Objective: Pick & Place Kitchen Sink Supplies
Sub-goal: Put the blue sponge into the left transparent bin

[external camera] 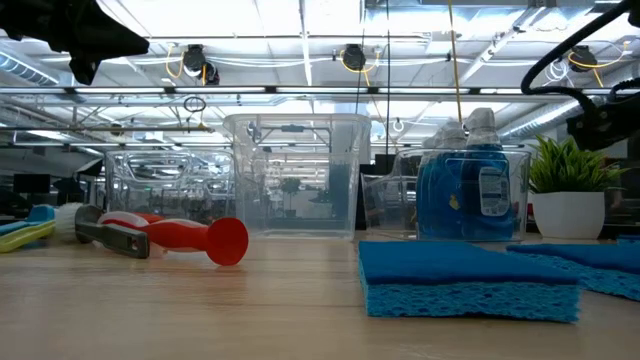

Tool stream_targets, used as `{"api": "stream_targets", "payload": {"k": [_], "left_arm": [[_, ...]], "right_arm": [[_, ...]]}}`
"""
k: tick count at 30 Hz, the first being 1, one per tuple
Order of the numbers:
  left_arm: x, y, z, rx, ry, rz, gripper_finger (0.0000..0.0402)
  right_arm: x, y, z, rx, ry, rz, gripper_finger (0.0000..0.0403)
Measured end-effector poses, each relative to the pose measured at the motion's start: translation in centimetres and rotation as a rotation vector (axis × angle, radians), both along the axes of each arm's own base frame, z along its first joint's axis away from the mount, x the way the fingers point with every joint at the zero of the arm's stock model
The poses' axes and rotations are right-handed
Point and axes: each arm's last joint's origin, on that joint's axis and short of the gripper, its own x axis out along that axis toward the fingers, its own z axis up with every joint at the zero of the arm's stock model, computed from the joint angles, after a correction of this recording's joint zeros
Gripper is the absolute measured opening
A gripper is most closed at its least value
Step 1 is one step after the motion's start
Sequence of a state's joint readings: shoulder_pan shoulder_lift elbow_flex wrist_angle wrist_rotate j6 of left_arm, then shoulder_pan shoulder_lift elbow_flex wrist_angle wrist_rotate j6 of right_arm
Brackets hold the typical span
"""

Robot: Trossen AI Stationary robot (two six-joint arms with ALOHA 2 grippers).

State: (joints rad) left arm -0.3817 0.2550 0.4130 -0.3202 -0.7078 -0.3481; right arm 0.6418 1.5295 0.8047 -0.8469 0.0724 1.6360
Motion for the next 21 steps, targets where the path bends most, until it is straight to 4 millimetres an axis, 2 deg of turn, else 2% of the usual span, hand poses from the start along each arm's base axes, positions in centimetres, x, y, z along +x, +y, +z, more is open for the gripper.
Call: {"api": "stream_targets", "payload": {"k": [21], "left_arm": [[-0.01, 0.00, -0.05, 0.005, 0.007, -0.003, 0.0033]], "right_arm": [[-0.09, -0.06, 0.03, -0.005, 0.001, -0.029, 0.0357]]}}
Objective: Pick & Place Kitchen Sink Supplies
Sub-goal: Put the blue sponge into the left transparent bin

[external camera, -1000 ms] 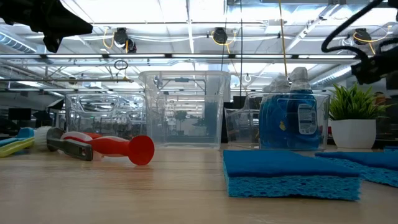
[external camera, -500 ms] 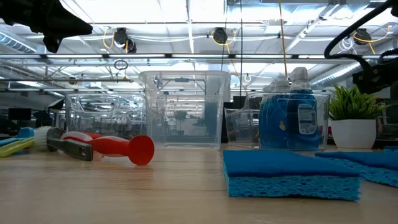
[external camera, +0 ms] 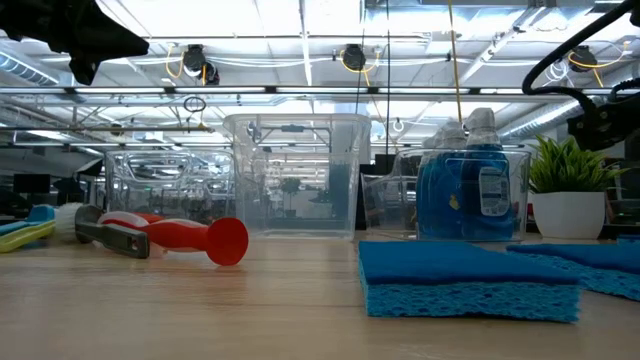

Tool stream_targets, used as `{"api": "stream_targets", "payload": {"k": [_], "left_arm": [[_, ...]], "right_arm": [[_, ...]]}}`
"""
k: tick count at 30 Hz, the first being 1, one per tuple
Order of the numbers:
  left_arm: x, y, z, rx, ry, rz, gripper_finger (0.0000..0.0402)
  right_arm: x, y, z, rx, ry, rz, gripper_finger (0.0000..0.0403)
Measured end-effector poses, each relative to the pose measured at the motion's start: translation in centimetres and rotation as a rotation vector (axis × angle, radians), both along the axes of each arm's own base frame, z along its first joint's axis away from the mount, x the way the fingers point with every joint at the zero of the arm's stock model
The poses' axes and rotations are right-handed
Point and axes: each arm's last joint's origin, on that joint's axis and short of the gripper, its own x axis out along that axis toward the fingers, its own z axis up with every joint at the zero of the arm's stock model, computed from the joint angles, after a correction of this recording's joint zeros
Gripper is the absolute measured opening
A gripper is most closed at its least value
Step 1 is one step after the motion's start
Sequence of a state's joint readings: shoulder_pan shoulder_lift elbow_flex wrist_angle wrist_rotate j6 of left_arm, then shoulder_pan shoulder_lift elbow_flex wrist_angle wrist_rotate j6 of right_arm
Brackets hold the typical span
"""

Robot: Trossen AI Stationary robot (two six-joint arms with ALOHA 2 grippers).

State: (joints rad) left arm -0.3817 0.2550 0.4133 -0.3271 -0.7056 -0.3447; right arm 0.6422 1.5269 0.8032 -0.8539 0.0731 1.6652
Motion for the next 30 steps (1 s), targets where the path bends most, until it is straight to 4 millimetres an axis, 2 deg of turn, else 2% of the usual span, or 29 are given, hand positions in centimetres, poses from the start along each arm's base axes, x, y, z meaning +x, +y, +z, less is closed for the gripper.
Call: {"api": "stream_targets", "payload": {"k": [7, 22, 30], "left_arm": [[0.00, 0.00, 0.00, -0.001, 0.000, -0.001, 0.0033], [0.00, 0.00, 0.00, -0.001, 0.000, -0.001, 0.0033], [0.00, 0.00, 0.00, -0.001, -0.001, -0.001, 0.0033]], "right_arm": [[-0.01, 0.03, 0.00, 0.018, 0.011, -0.015, 0.0341], [-0.03, 0.01, -0.04, 0.017, 0.014, -0.041, 0.0196], [-0.15, -0.09, 0.19, 0.020, 0.008, -0.032, 0.0138]]}}
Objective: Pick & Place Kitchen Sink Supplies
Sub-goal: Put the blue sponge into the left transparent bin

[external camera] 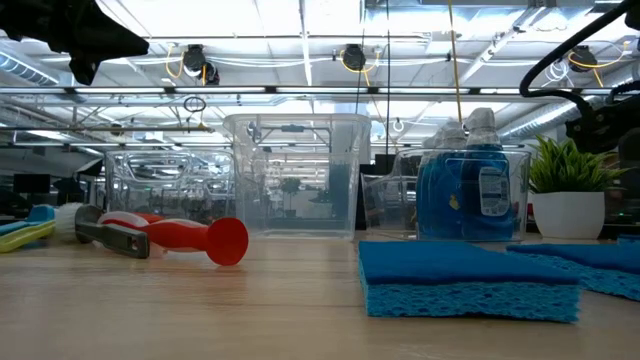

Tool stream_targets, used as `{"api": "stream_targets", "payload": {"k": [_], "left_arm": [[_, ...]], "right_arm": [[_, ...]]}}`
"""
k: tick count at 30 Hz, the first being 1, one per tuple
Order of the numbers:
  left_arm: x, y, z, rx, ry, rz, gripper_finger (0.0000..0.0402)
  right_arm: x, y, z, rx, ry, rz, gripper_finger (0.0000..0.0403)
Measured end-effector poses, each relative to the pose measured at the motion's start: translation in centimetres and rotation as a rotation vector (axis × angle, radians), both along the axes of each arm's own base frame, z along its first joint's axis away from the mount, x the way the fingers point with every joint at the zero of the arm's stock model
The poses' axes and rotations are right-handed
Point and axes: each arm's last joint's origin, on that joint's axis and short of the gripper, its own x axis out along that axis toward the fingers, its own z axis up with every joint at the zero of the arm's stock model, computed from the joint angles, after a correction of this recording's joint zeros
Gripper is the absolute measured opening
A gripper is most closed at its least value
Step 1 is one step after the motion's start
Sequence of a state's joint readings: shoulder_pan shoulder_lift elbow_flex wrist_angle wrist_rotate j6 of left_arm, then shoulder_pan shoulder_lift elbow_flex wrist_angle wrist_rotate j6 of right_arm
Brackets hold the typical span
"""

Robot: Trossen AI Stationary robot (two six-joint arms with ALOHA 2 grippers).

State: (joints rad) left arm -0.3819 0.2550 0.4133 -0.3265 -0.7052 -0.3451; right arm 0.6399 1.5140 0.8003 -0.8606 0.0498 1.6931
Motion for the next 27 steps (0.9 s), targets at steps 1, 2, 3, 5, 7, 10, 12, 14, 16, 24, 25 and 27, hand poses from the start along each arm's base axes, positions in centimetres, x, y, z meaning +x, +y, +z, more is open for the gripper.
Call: {"api": "stream_targets", "payload": {"k": [1, 2, 3, 5, 7, 10, 12, 14, 16, 24, 25, 27], "left_arm": [[0.0, 0.0, 0.0, 0.000, 0.000, 0.000, 0.0033], [0.0, 0.0, 0.0, 0.000, 0.000, 0.000, 0.0033], [0.0, 0.0, 0.0, 0.000, 0.000, 0.000, 0.0033], [0.0, 0.0, 0.0, 0.000, 0.000, 0.000, 0.0033], [0.0, 0.0, 0.0, 0.000, 0.000, 0.000, 0.0033], [0.0, 0.0, 0.0, -0.002, -0.001, 0.000, 0.0033], [0.0, 0.0, 0.0, -0.003, -0.002, 0.000, 0.0033], [0.0, 0.0, 0.0, -0.004, -0.002, 0.000, 0.0033], [0.0, 0.0, 0.0, -0.004, -0.002, 0.001, 0.0033], [0.0, 0.0, 0.0, -0.002, -0.001, 0.001, 0.0033], [0.0, 0.0, 0.0, 0.000, 0.000, 0.000, 0.0033], [0.0, 0.0, 0.0, 0.000, 0.000, 0.000, 0.0033]], "right_arm": [[0.0, 0.0, 0.1, 0.002, -0.005, 0.000, 0.0133], [-0.1, -0.1, 0.4, 0.003, -0.011, 0.001, 0.0128], [-0.2, -0.2, 0.6, -0.001, -0.020, 0.000, 0.0123], [-0.4, -0.4, 1.1, -0.007, -0.043, -0.012, 0.0114], [-0.6, -0.6, 1.8, -0.011, -0.072, -0.018, 0.0103], [-1.0, -1.0, 2.6, -0.012, -0.101, -0.020, 0.0086], [-1.2, -1.2, 3.2, -0.010, -0.127, -0.021, 0.0075], [-1.5, -1.4, 3.7, -0.002, -0.146, -0.028, 0.0063], [-1.7, -1.6, 4.2, 0.006, -0.171, -0.031, 0.0052], [-2.3, -2.1, 6.2, 0.079, -0.287, -0.041, 0.0025], [-2.4, -2.1, 6.5, 0.092, -0.309, -0.038, 0.0025], [-2.4, -2.2, 7.1, 0.113, -0.372, -0.031, 0.0025]]}}
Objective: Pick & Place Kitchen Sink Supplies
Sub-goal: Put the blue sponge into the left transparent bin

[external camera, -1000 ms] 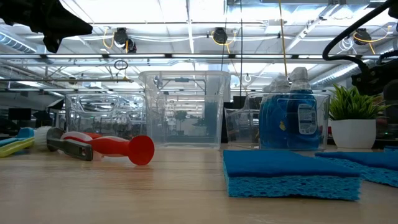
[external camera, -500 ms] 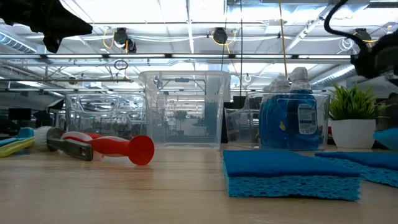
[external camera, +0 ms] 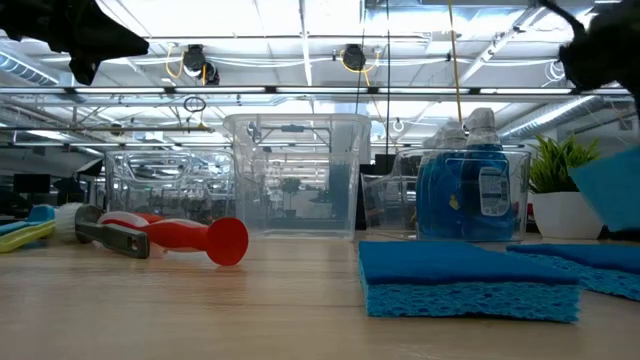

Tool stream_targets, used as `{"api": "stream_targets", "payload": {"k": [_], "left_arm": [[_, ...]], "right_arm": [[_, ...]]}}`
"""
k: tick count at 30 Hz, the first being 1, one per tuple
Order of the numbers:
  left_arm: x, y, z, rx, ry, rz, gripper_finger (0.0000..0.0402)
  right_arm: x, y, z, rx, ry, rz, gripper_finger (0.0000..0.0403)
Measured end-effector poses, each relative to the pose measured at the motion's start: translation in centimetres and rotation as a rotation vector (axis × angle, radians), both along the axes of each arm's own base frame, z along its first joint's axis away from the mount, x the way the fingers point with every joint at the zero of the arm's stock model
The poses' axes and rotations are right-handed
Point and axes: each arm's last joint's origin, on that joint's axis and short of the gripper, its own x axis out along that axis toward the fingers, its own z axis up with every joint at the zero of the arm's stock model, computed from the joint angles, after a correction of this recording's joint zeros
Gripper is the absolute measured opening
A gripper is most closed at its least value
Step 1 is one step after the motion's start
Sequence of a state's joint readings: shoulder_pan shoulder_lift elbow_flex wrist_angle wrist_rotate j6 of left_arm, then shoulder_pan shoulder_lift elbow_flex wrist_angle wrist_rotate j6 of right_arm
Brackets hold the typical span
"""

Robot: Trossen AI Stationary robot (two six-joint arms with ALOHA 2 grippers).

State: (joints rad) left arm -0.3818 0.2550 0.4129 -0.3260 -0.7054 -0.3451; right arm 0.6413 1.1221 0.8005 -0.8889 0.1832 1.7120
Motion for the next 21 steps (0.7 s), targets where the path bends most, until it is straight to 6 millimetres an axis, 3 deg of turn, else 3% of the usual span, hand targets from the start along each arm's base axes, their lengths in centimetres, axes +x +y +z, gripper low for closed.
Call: {"api": "stream_targets", "payload": {"k": [8, 14, 21], "left_arm": [[0.0, 0.0, 0.0, 0.001, 0.000, 0.000, 0.0033], [0.0, 0.0, 0.0, 0.000, 0.000, 0.000, 0.0033], [0.0, 0.0, 0.0, 0.000, 0.000, 0.000, 0.0033]], "right_arm": [[0.8, 0.2, 3.7, 0.087, -0.417, 0.102, 0.0024], [1.5, 0.1, 7.0, 0.017, -0.785, 0.133, 0.0022], [2.2, -0.7, 9.2, -0.079, -0.997, 0.151, 0.0021]]}}
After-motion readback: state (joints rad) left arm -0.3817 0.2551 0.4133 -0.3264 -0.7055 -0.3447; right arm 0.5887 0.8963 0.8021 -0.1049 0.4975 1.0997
